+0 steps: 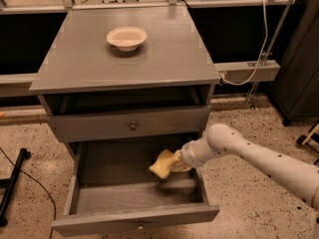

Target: Pick sponge from middle drawer and place on counter

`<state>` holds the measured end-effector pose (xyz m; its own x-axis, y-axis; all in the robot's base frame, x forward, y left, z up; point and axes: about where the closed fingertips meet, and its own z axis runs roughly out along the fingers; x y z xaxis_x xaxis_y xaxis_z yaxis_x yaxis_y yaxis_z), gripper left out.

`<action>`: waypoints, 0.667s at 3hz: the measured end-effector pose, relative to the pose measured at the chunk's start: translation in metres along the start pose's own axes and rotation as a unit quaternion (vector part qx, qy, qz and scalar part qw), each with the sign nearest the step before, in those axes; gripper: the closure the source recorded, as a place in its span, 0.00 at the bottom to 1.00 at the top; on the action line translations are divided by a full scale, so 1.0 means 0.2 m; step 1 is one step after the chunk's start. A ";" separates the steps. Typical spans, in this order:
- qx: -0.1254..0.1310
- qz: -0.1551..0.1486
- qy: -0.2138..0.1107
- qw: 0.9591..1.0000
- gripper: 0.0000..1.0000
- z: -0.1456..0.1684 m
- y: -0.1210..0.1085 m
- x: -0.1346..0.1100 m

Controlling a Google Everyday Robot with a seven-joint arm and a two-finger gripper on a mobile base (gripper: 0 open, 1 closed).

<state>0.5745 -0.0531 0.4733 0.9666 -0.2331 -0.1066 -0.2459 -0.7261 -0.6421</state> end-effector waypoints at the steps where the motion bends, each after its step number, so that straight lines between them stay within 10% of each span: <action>1: 0.022 -0.001 0.014 1.000 1.00 -0.23 -0.02 0.05; 2: 0.030 -0.005 0.032 0.999 1.00 -0.47 -0.04 0.08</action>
Offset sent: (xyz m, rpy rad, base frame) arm 0.0175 -0.0991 0.1265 0.0448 -0.1167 -0.0714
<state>0.5854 -0.1109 0.5479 0.9619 -0.2681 -0.0528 -0.2297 -0.6887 -0.6877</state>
